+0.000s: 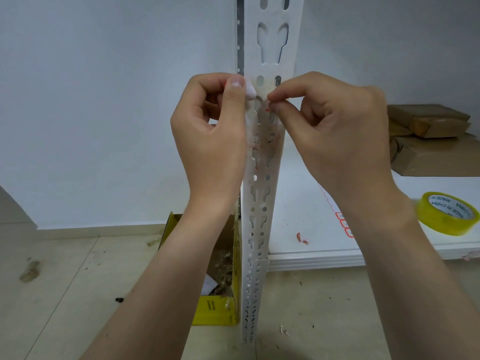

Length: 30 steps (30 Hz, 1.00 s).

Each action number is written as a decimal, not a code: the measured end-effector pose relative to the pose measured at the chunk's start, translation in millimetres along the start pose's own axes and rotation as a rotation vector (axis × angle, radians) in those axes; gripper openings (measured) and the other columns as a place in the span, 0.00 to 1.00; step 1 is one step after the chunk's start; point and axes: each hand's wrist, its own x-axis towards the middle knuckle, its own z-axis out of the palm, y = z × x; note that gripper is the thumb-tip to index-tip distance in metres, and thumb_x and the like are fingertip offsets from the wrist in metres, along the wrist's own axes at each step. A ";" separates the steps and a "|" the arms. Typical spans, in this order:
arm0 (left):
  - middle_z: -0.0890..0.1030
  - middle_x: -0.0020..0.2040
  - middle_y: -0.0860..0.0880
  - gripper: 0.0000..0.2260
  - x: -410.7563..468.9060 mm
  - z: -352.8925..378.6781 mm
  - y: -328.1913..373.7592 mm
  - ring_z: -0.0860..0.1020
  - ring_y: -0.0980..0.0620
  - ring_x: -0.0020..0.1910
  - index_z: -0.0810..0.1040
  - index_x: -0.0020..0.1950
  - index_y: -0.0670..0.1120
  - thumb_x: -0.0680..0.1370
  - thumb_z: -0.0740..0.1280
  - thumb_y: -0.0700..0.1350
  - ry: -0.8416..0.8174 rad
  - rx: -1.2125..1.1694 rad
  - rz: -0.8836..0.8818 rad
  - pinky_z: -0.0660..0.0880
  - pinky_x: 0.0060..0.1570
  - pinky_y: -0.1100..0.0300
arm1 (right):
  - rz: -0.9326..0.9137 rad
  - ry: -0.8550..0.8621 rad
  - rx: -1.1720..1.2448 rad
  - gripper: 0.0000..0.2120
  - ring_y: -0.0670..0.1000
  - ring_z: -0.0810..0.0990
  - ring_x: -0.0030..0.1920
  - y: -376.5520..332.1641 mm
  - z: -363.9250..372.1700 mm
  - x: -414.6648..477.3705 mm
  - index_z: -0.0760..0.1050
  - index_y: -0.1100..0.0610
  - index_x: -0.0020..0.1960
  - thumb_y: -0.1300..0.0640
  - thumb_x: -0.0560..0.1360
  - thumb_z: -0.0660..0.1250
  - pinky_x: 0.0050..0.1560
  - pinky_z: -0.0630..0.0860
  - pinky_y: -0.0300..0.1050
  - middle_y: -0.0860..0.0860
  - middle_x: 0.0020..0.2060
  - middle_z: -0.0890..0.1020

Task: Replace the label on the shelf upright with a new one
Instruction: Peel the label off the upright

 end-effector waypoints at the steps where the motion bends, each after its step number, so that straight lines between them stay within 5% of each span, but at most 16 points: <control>1: 0.85 0.43 0.52 0.09 -0.1 0.1 -0.2 0.75 0.55 0.35 0.79 0.42 0.50 0.81 0.66 0.40 0.001 0.000 -0.001 0.73 0.40 0.57 | 0.003 0.002 0.003 0.04 0.53 0.70 0.28 0.0 0.2 -0.1 0.84 0.50 0.50 0.52 0.80 0.71 0.33 0.75 0.53 0.44 0.25 0.68; 30: 0.85 0.44 0.49 0.09 0.0 0.0 -1.6 0.75 0.53 0.36 0.80 0.42 0.49 0.82 0.66 0.40 -0.001 -0.004 -0.004 0.74 0.40 0.56 | 0.065 0.024 0.068 0.04 0.51 0.71 0.27 -4.4 5.0 -1.5 0.84 0.50 0.52 0.52 0.80 0.70 0.36 0.76 0.53 0.47 0.25 0.73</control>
